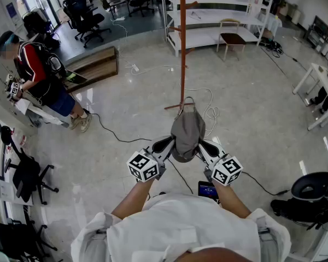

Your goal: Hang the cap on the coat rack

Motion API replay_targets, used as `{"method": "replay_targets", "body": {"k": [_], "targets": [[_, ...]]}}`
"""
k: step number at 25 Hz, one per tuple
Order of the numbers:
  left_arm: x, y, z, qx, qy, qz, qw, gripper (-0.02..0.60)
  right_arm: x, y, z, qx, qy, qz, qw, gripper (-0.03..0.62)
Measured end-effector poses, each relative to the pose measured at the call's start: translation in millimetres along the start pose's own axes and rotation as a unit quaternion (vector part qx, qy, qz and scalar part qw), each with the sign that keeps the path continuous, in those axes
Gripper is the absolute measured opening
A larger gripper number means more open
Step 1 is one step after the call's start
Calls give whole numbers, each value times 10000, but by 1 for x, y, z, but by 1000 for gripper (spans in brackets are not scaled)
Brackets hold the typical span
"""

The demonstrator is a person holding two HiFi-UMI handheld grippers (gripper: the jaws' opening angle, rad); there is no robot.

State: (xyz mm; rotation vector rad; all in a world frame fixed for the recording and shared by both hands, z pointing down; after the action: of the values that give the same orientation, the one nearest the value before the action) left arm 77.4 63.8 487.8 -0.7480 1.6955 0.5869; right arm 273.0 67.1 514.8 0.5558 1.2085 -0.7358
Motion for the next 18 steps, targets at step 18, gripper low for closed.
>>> {"method": "replay_targets", "body": {"k": [18], "targets": [[1,88,-16,-72,346,142,9993,18,-19,-25,-75,-60,-3,131,9999,44]]}}
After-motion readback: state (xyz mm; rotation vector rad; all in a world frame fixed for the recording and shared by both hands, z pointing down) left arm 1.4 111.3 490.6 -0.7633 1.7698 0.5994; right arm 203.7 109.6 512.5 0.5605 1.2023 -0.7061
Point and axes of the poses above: the fingertips, and each gripper's own axes: y backward along the fingers, z to its right, x out of its top, the point moved 6 cm from there along y, backward along the fingers, and after that the axes turned 1 degree about -y, right-handed, at the moved point
